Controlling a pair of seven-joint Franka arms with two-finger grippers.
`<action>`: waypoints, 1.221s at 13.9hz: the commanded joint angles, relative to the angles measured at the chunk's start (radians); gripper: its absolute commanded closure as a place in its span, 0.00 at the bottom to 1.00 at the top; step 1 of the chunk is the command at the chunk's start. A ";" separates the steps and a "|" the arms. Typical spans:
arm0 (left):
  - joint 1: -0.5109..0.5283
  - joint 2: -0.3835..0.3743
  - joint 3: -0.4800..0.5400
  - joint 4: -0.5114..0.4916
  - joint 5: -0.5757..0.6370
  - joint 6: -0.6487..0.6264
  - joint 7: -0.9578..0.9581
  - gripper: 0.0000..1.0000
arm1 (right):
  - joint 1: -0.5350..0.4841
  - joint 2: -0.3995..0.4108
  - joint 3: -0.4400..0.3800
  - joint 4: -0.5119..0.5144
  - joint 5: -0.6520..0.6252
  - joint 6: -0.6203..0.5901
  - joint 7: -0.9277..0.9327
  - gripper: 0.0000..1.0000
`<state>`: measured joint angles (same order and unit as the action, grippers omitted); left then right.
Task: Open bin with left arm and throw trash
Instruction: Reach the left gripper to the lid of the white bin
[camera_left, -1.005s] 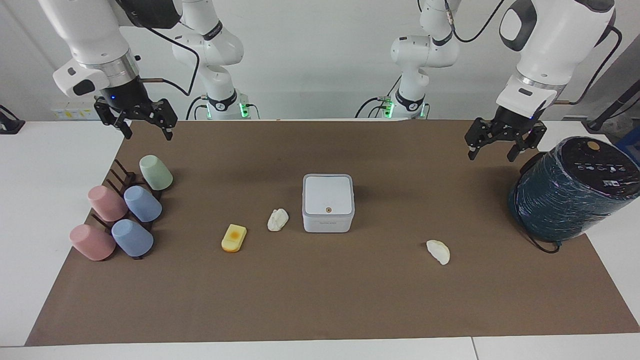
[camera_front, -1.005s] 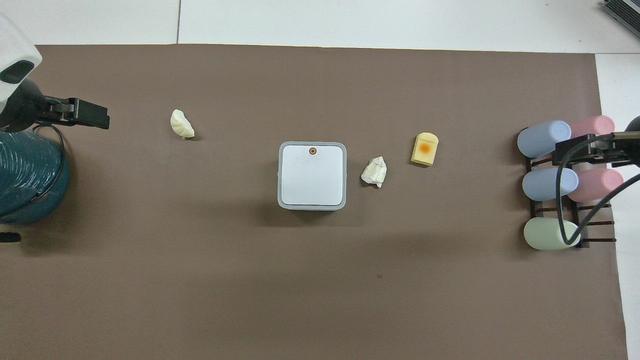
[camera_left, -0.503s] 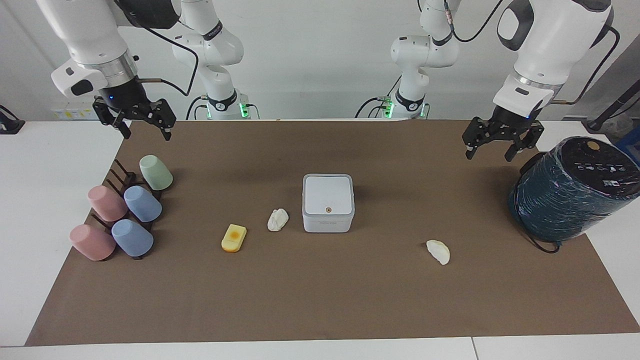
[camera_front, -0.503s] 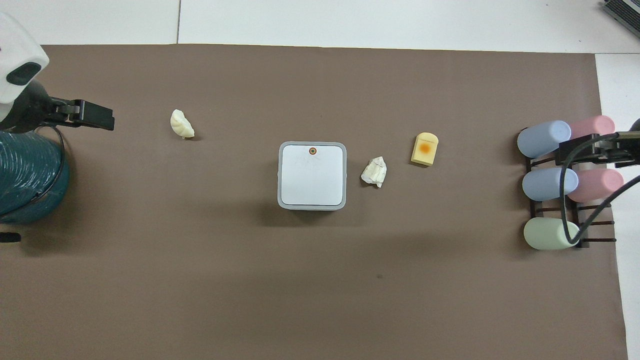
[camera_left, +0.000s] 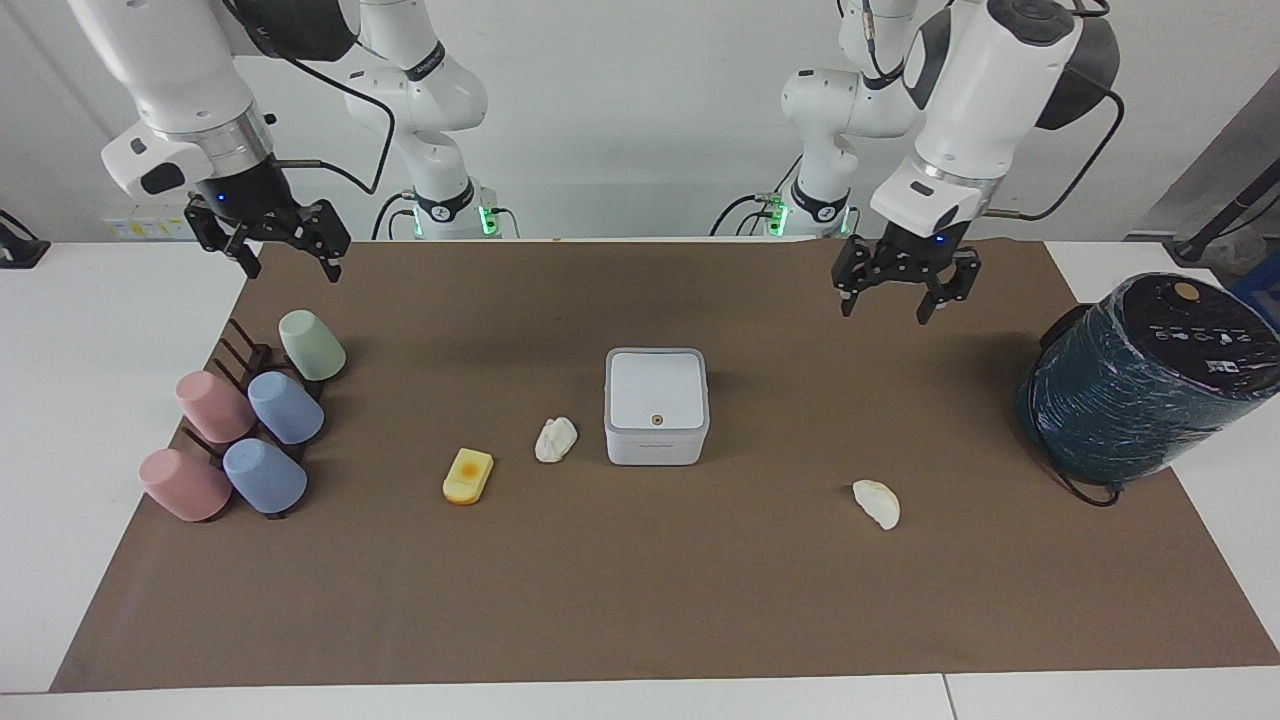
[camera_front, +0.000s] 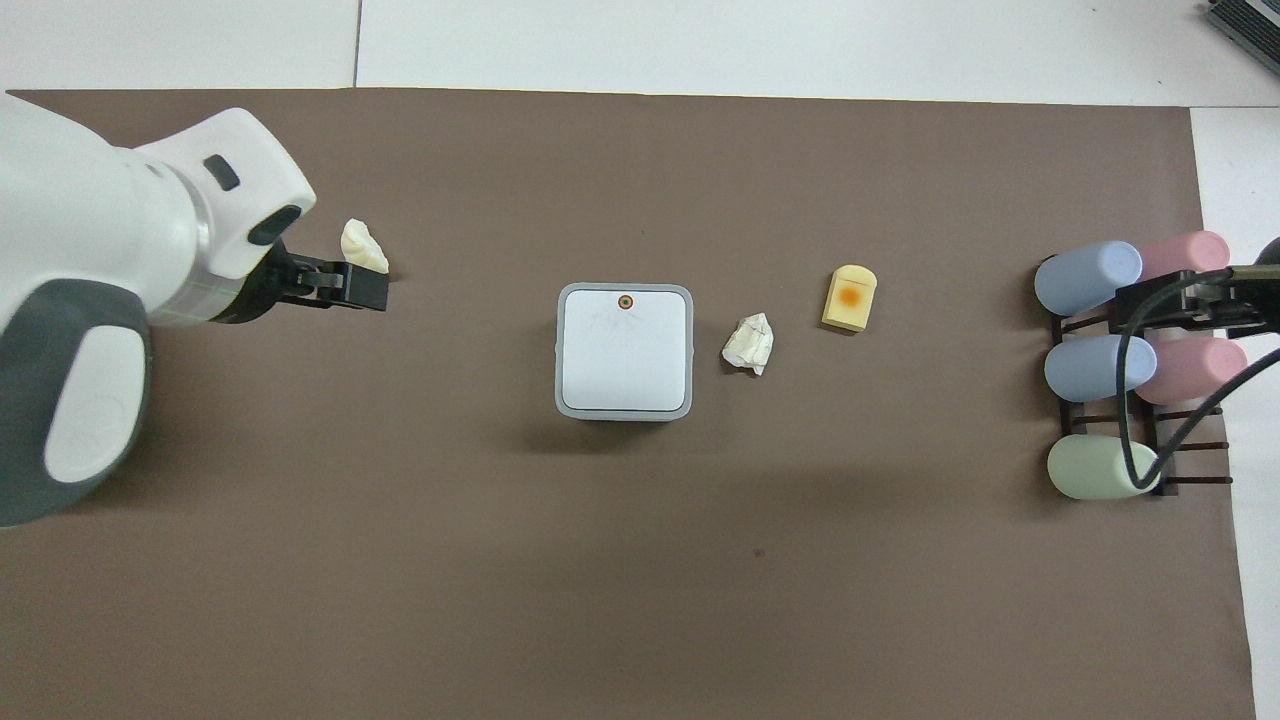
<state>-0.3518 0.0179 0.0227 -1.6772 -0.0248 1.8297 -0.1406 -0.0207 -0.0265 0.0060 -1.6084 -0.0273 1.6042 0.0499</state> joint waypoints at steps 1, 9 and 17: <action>-0.062 -0.032 0.011 -0.064 0.006 0.046 -0.088 0.16 | -0.013 -0.010 0.012 -0.016 0.004 0.000 -0.018 0.00; -0.246 0.097 0.008 -0.148 -0.003 0.356 -0.376 0.95 | -0.001 -0.010 0.022 -0.018 0.006 0.023 -0.004 0.00; -0.272 0.154 0.008 -0.179 -0.069 0.568 -0.401 1.00 | 0.073 0.112 0.023 -0.146 0.006 0.357 0.076 0.00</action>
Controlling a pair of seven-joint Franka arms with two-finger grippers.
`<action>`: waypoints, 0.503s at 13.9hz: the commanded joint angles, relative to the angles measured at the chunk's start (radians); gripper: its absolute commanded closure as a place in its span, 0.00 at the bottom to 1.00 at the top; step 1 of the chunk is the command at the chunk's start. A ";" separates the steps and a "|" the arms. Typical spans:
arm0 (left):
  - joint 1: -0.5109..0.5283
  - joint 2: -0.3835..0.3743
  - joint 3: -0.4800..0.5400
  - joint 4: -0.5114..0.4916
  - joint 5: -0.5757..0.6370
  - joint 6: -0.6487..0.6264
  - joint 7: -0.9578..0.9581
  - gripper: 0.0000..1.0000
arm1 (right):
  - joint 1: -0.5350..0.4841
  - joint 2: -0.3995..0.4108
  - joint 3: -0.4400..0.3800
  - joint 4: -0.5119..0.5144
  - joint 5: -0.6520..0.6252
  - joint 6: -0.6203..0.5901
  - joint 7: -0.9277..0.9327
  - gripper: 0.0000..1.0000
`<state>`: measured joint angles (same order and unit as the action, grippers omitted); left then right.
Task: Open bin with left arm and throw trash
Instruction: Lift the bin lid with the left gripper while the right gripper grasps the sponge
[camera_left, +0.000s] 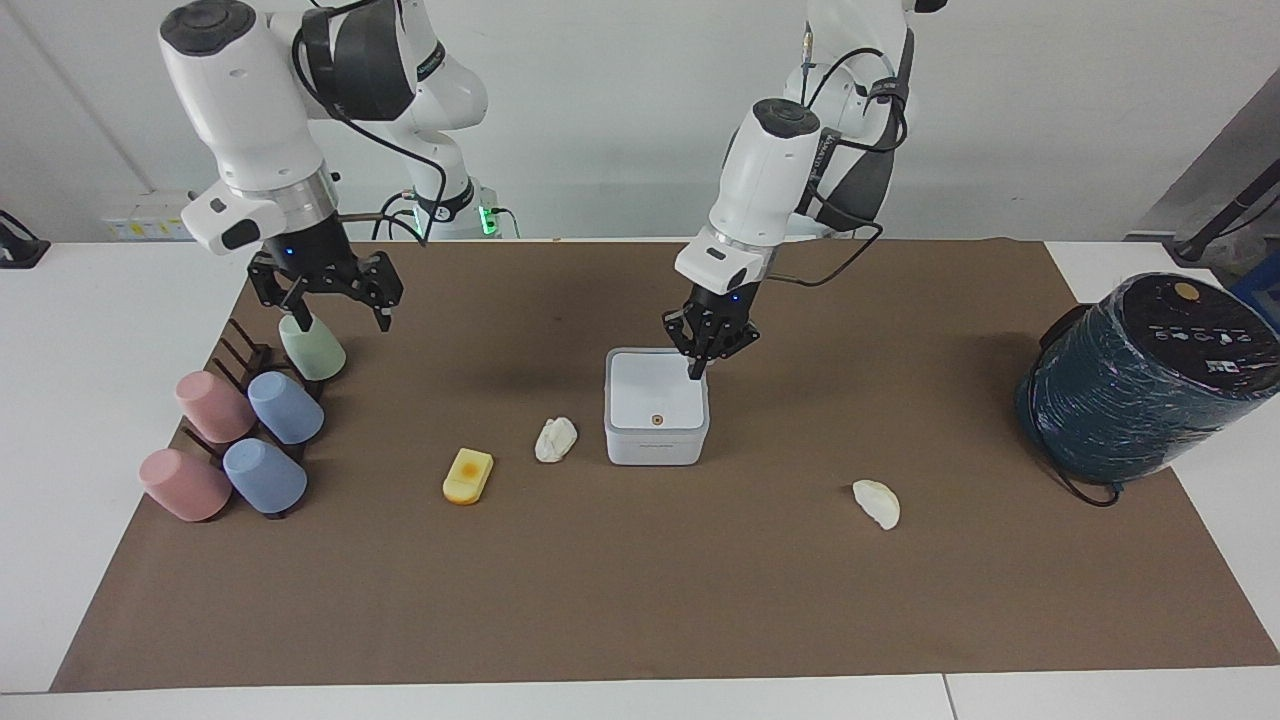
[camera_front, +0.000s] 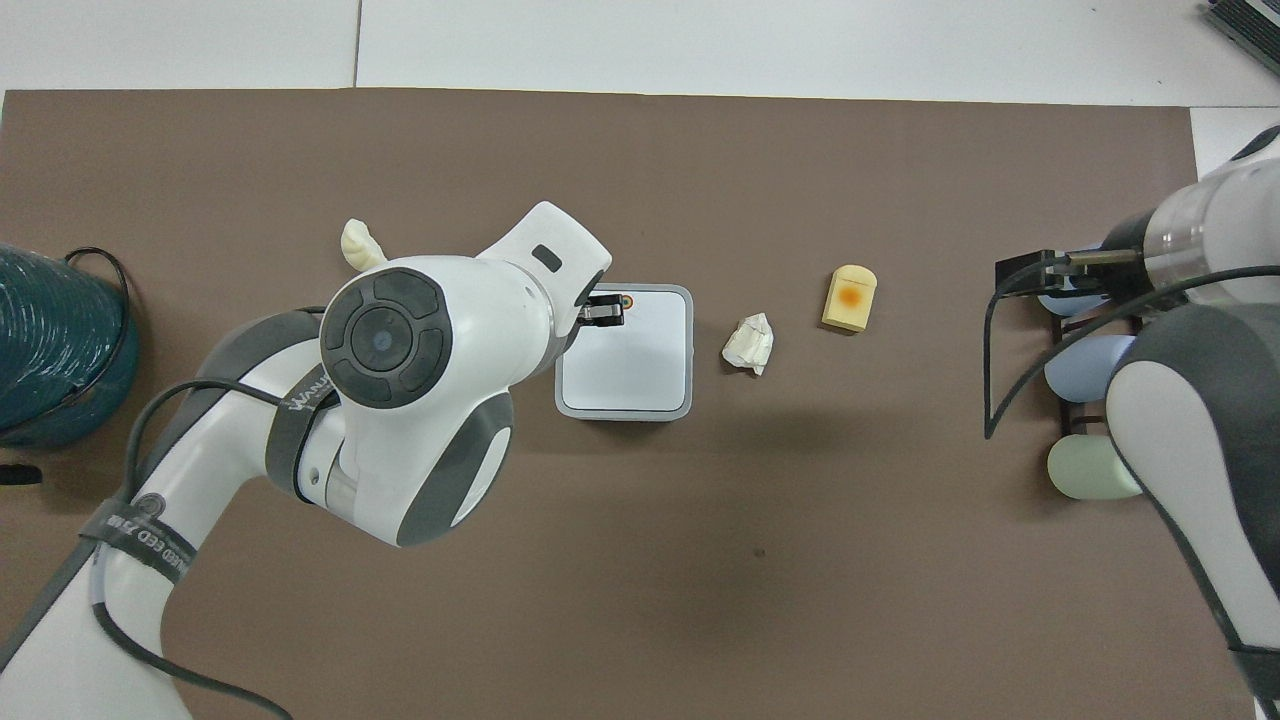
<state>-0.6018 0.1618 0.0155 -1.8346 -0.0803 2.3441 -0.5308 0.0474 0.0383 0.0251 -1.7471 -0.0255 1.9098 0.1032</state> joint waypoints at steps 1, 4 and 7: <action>-0.035 0.027 0.015 -0.021 -0.013 0.073 -0.014 1.00 | 0.015 0.078 0.003 -0.024 0.004 0.107 0.024 0.00; -0.065 0.077 0.015 -0.020 -0.013 0.138 -0.052 1.00 | 0.034 0.165 0.003 -0.046 0.004 0.251 0.052 0.00; -0.076 0.108 0.015 -0.020 -0.013 0.156 -0.063 1.00 | 0.057 0.229 0.003 -0.078 0.003 0.348 0.069 0.00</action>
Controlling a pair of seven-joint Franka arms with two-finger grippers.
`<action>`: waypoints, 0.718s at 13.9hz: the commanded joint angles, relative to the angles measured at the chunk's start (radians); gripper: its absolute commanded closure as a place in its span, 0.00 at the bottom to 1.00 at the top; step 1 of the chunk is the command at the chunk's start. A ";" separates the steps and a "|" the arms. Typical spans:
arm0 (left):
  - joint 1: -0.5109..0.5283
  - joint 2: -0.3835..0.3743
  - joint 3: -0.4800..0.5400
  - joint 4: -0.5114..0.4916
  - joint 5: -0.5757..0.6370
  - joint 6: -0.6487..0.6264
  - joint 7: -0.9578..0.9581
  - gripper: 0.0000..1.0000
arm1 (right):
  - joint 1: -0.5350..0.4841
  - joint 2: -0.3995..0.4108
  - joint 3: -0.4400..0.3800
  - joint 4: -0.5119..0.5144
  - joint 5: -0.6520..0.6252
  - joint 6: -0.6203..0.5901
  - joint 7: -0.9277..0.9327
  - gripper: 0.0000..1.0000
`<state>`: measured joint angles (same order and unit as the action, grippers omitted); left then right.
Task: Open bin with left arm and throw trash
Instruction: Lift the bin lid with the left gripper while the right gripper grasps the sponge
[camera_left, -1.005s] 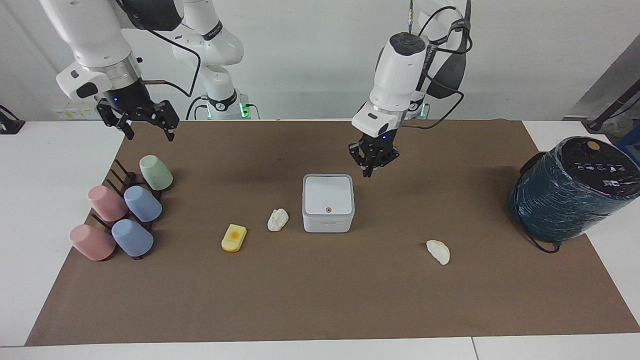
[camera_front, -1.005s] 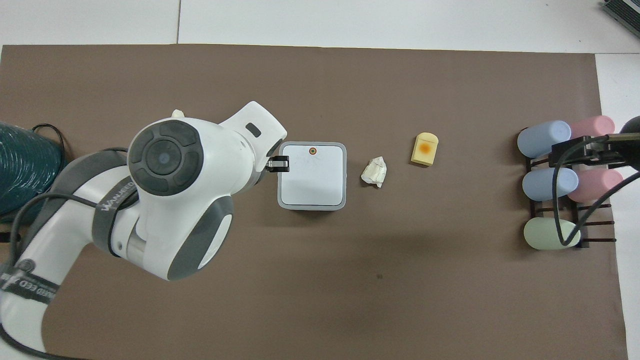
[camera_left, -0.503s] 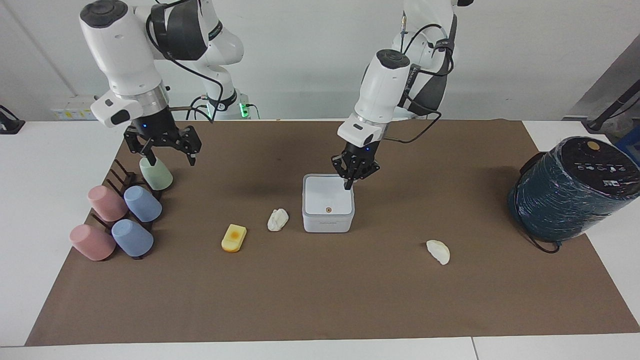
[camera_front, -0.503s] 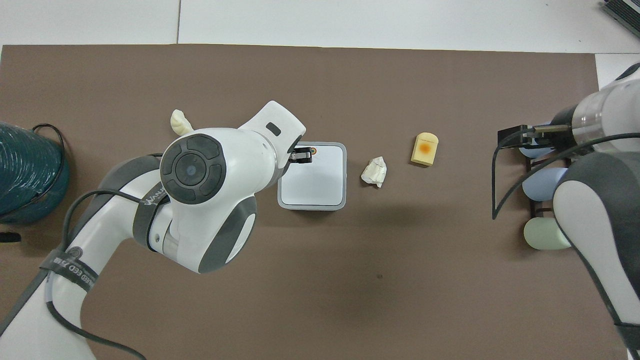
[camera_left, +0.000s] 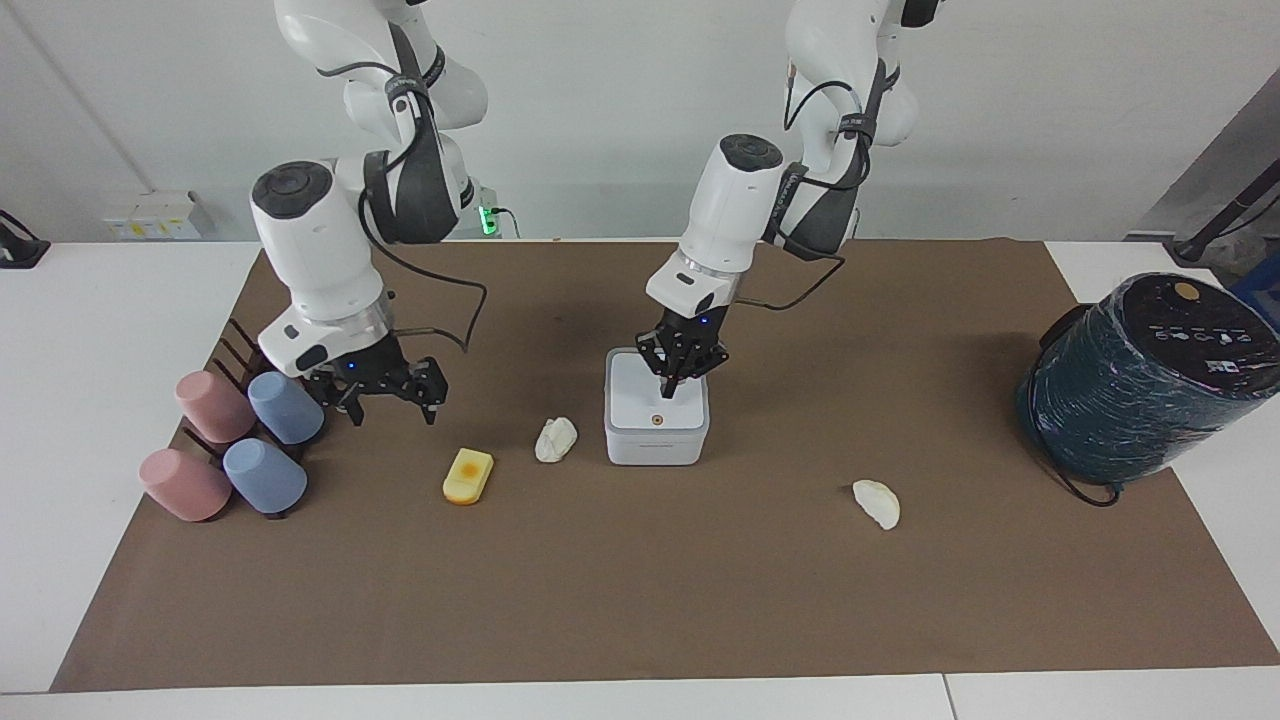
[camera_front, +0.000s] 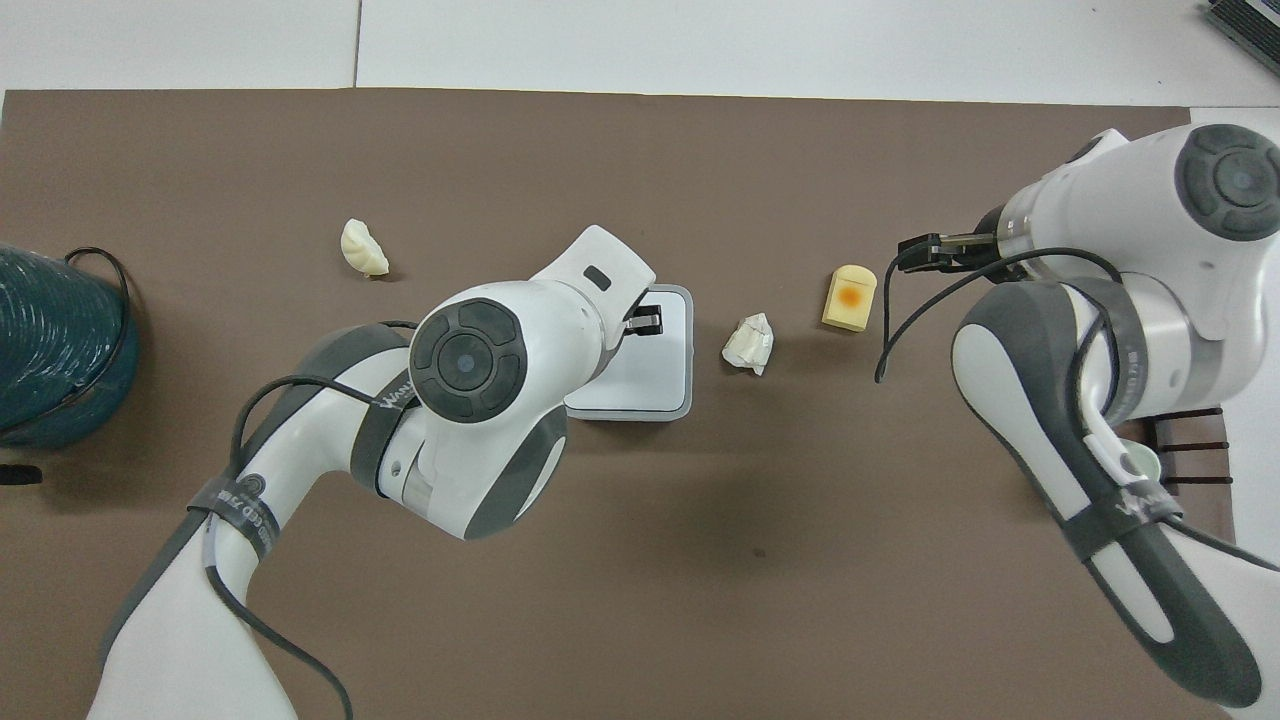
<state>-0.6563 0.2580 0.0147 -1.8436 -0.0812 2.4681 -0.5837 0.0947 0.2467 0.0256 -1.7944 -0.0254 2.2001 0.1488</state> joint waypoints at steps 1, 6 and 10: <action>-0.028 0.026 0.016 -0.011 -0.012 0.046 -0.010 1.00 | 0.013 0.035 0.002 -0.066 0.002 0.120 0.023 0.00; -0.049 0.087 0.019 0.000 -0.012 0.072 -0.013 1.00 | 0.022 0.051 0.002 -0.216 0.002 0.347 0.011 0.00; -0.008 0.076 0.030 0.177 -0.009 -0.194 -0.001 1.00 | 0.036 0.094 0.005 -0.263 0.001 0.463 -0.006 0.00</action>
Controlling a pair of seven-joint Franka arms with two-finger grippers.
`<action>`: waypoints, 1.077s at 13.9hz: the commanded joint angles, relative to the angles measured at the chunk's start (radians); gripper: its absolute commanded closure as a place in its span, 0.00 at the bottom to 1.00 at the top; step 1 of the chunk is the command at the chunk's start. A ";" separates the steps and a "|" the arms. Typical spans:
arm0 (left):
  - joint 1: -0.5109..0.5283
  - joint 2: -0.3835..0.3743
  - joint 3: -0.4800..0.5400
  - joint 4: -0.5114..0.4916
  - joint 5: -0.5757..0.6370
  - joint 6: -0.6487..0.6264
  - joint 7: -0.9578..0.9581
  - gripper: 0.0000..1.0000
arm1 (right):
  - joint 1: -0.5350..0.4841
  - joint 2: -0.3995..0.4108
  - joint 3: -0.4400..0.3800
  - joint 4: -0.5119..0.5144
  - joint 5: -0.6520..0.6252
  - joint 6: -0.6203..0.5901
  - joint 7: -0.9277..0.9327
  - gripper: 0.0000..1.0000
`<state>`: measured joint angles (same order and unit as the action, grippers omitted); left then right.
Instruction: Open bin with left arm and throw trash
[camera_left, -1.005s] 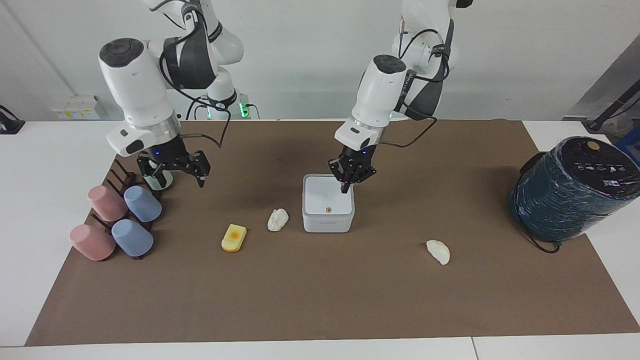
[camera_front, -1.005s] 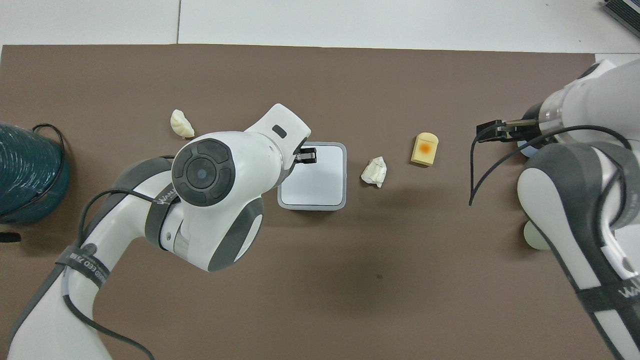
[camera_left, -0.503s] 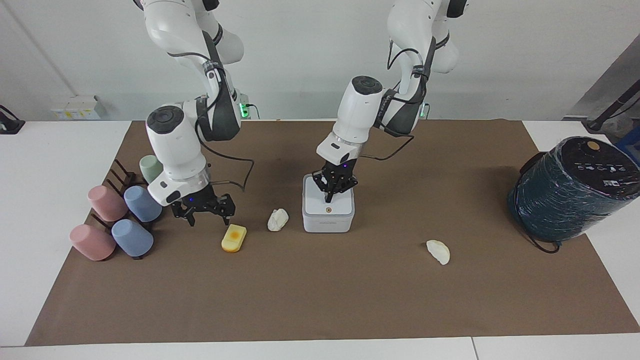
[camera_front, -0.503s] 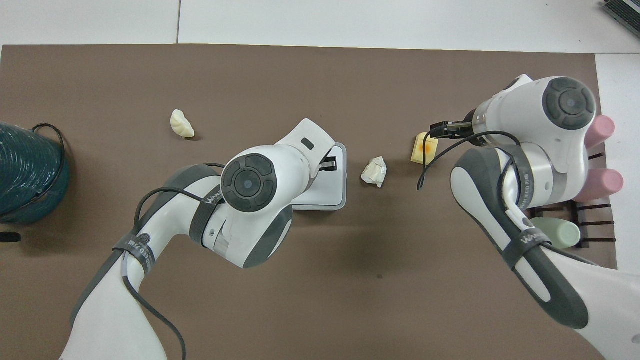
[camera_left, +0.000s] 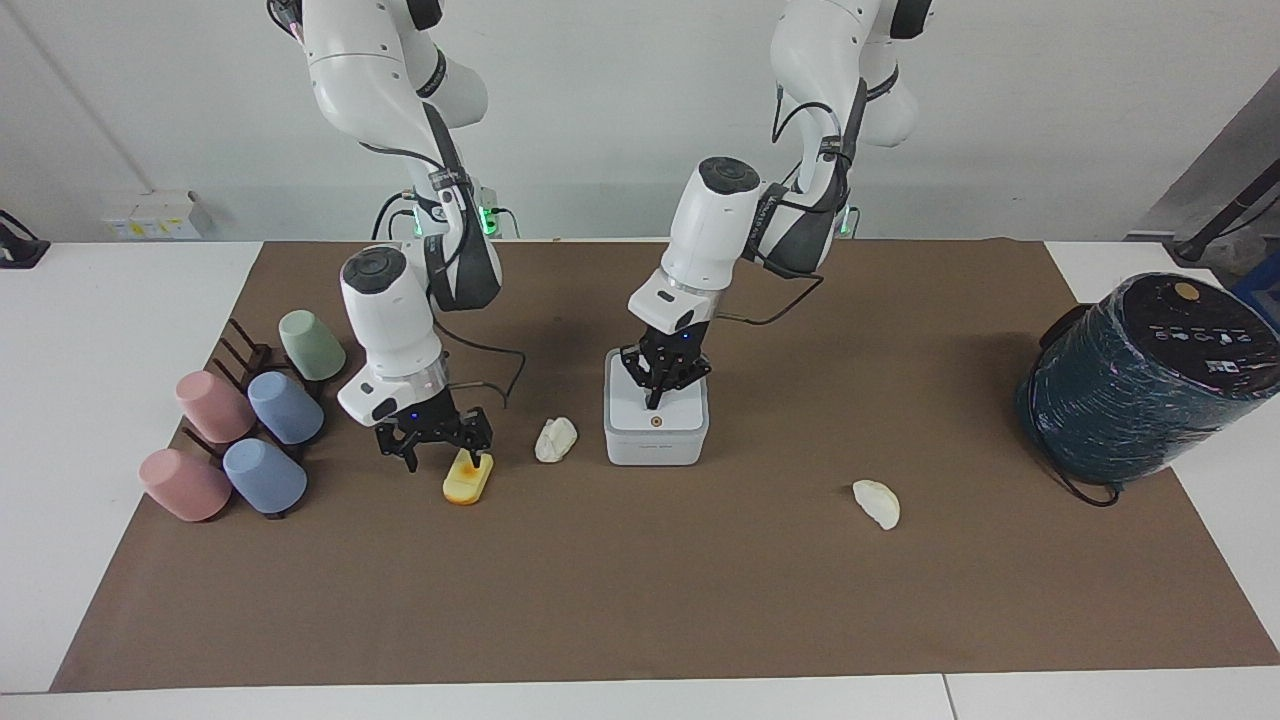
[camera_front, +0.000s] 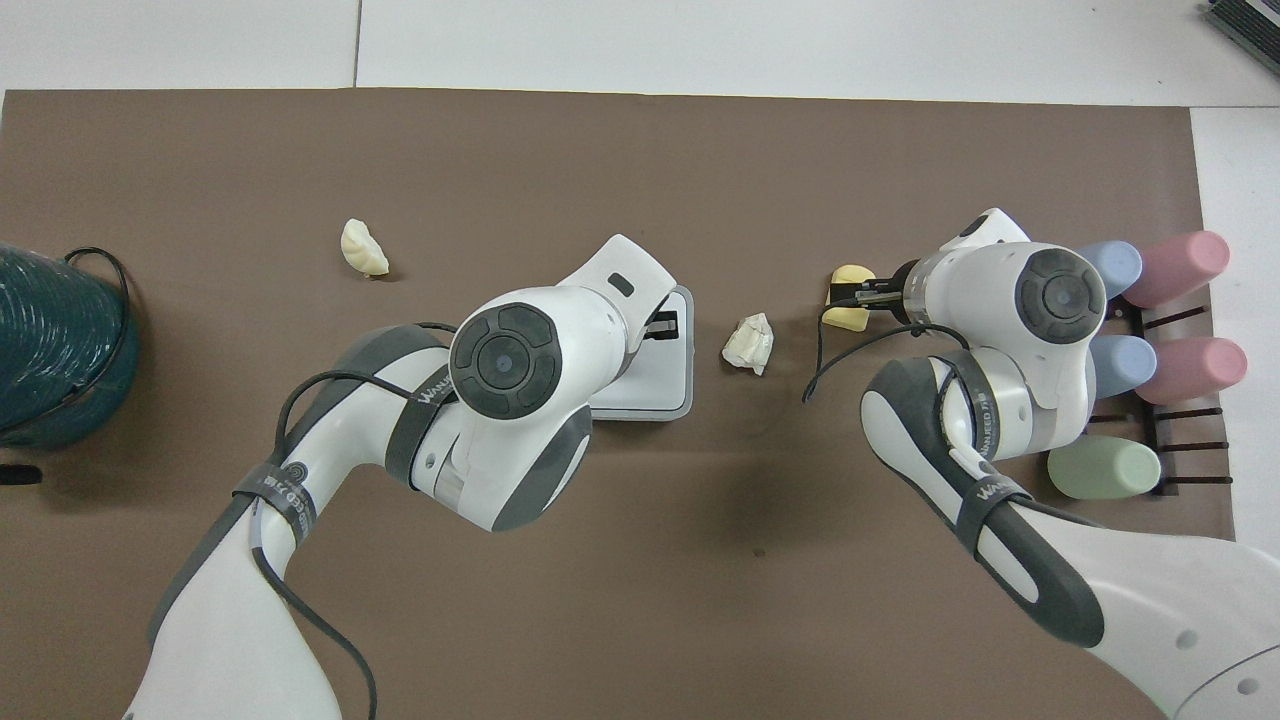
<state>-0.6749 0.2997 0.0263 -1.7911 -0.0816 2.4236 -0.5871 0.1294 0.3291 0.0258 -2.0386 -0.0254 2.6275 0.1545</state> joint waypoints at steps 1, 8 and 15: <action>0.049 0.035 0.017 0.203 -0.004 -0.269 0.006 1.00 | 0.015 0.019 0.006 -0.018 0.002 0.051 -0.009 0.00; 0.233 0.022 0.018 0.277 0.000 -0.413 0.120 0.27 | 0.036 0.019 0.005 -0.019 0.002 0.066 -0.004 0.76; 0.382 0.030 0.021 0.091 0.005 -0.175 0.262 0.00 | 0.036 -0.056 0.005 -0.003 0.001 -0.003 0.114 1.00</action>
<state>-0.3225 0.3208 0.0527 -1.6692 -0.0808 2.2011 -0.3644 0.1673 0.3198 0.0278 -2.0396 -0.0252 2.6642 0.2155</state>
